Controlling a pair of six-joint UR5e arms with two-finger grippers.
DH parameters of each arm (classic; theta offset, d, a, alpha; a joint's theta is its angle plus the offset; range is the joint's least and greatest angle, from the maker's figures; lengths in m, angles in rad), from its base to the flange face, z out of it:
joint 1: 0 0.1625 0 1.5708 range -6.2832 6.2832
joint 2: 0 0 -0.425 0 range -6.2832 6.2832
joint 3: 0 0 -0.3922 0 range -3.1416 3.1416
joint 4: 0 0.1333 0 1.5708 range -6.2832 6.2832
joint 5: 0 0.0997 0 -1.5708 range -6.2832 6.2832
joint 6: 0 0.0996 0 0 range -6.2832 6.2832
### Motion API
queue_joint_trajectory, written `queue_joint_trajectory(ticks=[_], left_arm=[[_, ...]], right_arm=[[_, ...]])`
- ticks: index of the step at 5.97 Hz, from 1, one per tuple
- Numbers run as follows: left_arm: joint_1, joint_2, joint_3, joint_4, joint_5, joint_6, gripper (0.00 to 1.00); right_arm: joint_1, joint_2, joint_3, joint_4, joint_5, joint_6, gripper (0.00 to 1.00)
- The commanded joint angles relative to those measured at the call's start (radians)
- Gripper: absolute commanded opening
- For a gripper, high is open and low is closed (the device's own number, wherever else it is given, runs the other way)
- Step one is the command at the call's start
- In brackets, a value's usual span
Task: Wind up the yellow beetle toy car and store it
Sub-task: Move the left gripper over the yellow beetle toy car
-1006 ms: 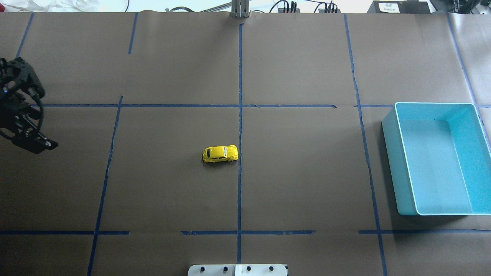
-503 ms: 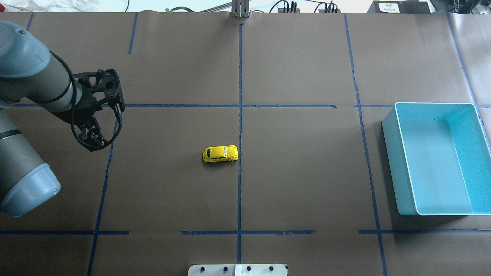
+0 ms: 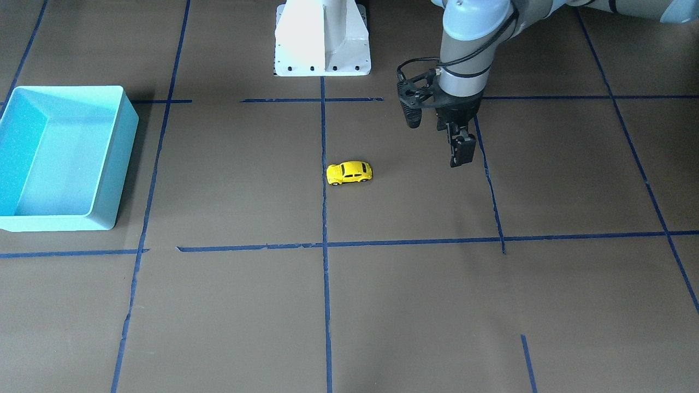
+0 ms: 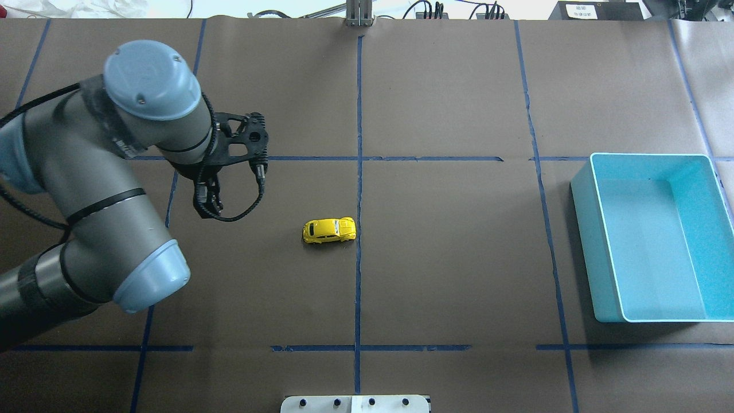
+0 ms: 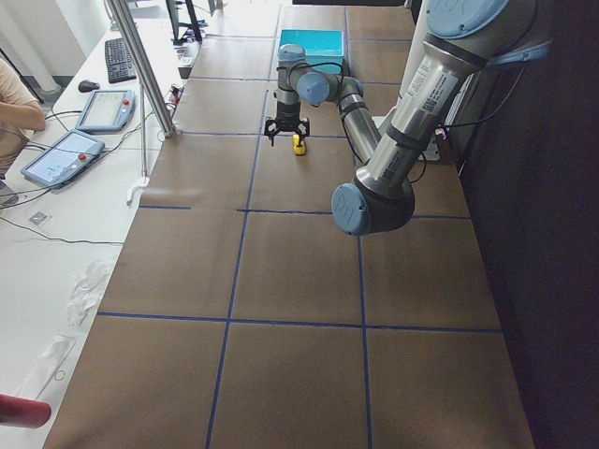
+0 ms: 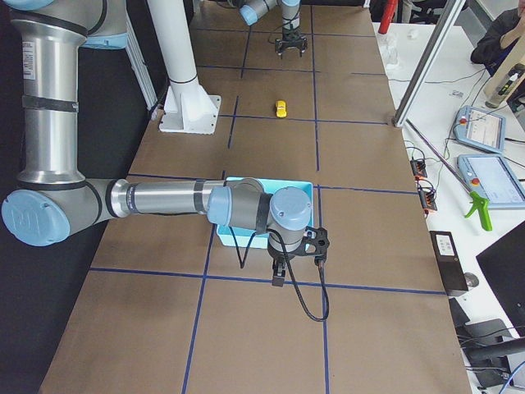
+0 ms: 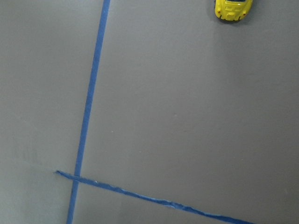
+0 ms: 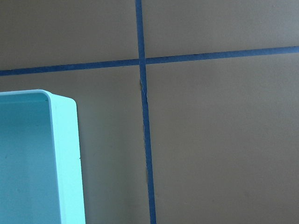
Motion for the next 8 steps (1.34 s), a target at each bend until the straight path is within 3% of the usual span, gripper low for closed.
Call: queue_joint_trajectory(ticks=[1, 3, 4, 6, 8], left_arm=[[0.038, -0.131, 0.149, 0.003, 0.004, 0.072, 1.00], [0.099, -0.272, 0.284, 0.107, 0.004, 0.140, 0.99], [0.154, -0.302, 0.304, 0.114, 0.039, 0.126, 0.94], [0.176, -0.403, 0.481, 0.114, 0.043, 0.072, 0.95], [0.176, -0.444, 0.594, 0.086, 0.038, 0.031, 0.95]], right_arm=[[0.000, -0.001, 0.000, 0.000, 0.000, 0.000, 1.00], [0.000, 0.000, 0.000, 0.000, 0.000, 0.000, 1.00], [0.000, 0.000, 0.000, 0.000, 0.000, -0.001, 1.00], [0.000, 0.000, 0.000, 0.000, 0.000, 0.000, 1.00], [0.000, 0.000, -0.003, 0.000, 0.000, 0.000, 1.00]])
